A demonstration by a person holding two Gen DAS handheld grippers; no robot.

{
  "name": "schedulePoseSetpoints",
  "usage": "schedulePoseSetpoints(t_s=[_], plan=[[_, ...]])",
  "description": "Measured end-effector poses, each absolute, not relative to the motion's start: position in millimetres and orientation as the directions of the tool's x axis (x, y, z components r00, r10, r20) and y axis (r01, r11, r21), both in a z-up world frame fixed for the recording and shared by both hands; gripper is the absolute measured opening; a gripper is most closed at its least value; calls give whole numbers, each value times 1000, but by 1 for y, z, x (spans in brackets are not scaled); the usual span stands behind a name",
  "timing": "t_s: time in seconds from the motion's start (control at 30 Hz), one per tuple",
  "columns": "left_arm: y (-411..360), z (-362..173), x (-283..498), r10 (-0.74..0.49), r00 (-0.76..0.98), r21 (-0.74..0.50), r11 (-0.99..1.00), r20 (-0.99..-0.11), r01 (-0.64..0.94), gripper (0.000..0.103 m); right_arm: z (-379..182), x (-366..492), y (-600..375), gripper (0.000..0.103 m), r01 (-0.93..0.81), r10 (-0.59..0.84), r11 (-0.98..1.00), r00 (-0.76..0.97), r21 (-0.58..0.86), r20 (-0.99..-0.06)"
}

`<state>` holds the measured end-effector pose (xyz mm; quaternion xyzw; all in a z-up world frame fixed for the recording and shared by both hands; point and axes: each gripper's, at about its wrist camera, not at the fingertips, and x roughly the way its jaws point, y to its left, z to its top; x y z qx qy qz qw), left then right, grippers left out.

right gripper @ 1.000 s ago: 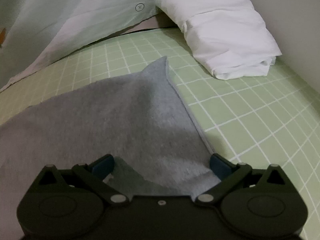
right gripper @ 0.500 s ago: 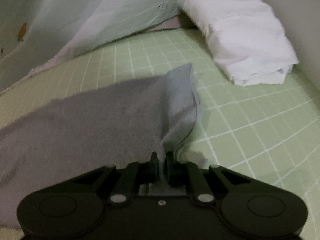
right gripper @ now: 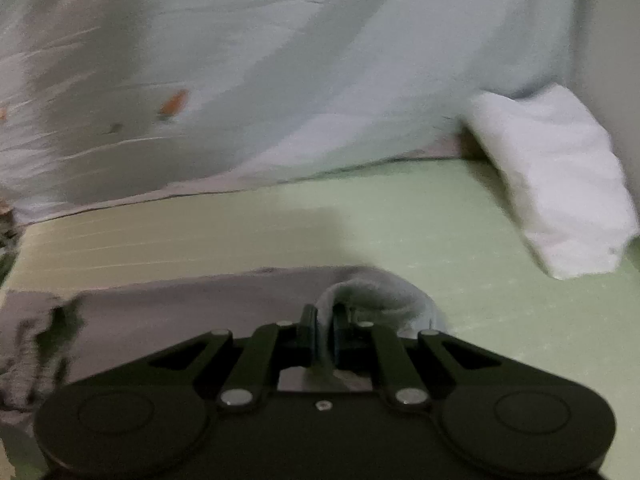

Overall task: Fold clothes
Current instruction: 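Pinch the grey shirt edge with the right tool and fold it over the sweatpants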

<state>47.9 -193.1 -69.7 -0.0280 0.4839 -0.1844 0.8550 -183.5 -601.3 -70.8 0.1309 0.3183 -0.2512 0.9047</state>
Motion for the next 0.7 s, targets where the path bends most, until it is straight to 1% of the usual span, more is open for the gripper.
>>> schedulePoseSetpoints(t_s=[0.2,0.33,0.37,0.4,0.43,0.47,0.5,0.53,0.57,0.6,0.67,0.7], plan=[[-147,-78,61,-311,463,-202,941,-830,270,103,-71,-138,-516,9,393,-259,917,721,71,-642],[-122,-83,77,-302,455,-203,945,-838,255,103,-118,-113,-471,12,377,-189,922,637,88,-747],[-117,-81,81,-303,458,-202,945,-836,256,103,-129,-107,-459,20,374,-171,923,614,93,-770],[-112,-81,85,-302,463,-200,945,-833,258,103,-135,-107,-455,24,394,-176,914,596,94,-784],[-107,-80,89,-301,468,-196,945,-831,260,103,-141,-108,-451,32,413,-180,906,578,95,-796],[-103,-80,94,-300,474,-193,946,-828,261,103,-138,-111,-449,44,438,-203,894,586,96,-785],[-99,-80,98,-298,481,-190,946,-825,262,103,-135,-115,-448,51,463,-226,881,593,98,-773],[-96,-80,103,-297,488,-188,947,-821,259,103,-130,-121,-450,63,510,-260,852,602,113,-755],[-94,-81,107,-295,490,-190,949,-820,253,103,-124,-126,-453,67,556,-295,821,609,130,-737],[-92,-83,113,-292,485,-194,950,-824,243,103,-119,-131,-455,69,598,-329,787,612,149,-719],[-92,-87,124,-285,460,-199,953,-841,227,103,-120,-139,-470,74,671,-347,705,609,230,-713],[-94,-88,129,-287,452,-199,952,-844,232,103,-121,-143,-477,75,702,-355,659,607,270,-711]])
